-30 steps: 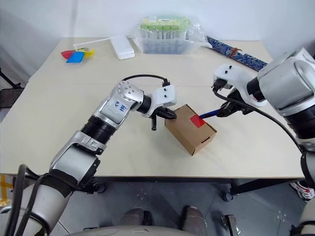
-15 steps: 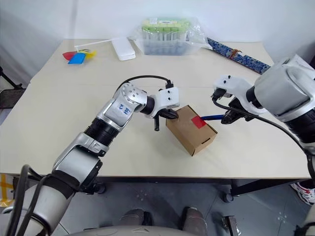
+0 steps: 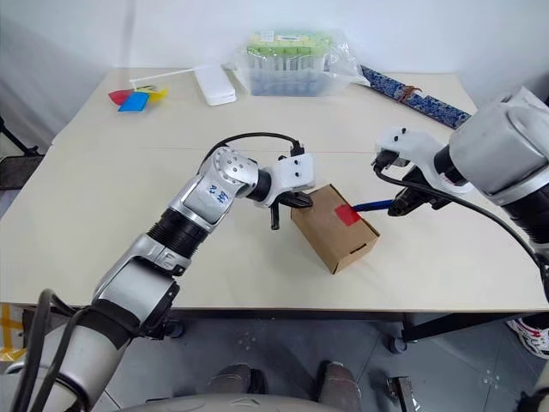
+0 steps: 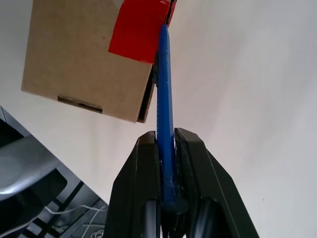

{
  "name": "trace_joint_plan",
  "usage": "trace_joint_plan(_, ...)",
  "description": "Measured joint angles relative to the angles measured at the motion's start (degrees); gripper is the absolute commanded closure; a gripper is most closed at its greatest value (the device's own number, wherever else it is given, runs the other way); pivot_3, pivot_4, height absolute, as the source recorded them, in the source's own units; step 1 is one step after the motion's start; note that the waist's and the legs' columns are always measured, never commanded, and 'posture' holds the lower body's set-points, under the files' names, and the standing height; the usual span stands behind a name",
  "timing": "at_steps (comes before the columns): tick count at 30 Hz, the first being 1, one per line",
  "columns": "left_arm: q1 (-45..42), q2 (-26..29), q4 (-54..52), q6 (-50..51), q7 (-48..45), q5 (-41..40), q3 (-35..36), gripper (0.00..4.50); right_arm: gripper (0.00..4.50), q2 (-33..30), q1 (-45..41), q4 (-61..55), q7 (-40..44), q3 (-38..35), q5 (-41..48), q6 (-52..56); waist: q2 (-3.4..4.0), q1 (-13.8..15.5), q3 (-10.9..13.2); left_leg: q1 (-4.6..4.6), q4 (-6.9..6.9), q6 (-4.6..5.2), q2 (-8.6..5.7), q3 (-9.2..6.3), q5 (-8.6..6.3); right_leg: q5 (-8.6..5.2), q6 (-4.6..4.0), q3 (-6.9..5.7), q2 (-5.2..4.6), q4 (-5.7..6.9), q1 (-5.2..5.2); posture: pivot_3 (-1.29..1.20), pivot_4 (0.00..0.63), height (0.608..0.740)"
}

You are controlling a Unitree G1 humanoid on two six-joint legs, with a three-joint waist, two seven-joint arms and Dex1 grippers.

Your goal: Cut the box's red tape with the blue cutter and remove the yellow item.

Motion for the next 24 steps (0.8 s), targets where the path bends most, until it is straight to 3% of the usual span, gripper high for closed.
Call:
trace_joint_plan(10, -0.1, -0.5, 0.3, 0.0, 0.5, 0.4, 0.0, 4.5, 4.34, 3.3, -5.3, 3.5, -3.5, 1.7, 5.8, 10.7, 0.02, -0.1, 0.0, 0.01, 0.0, 0.01, 0.08, 0.02, 0.0, 0.0, -0.01, 0.01, -0.05, 0.02, -0.02, 0.0, 0.15, 0.74)
trace_joint_plan(24, -1.2, -3.3, 3.0, 0.0, 2.4, 0.9, 0.0, 4.5, 4.34, -1.5, -6.0, -1.5, -6.8, 7.4, 10.3, 10.5, 0.0, 0.4, -0.1, 0.02, 0.01, 0.09, 0.03, -0.08, -0.04, 0.01, 0.0, -0.03, -0.14, -0.08, 0.1, 0.0, 0.15, 0.74)
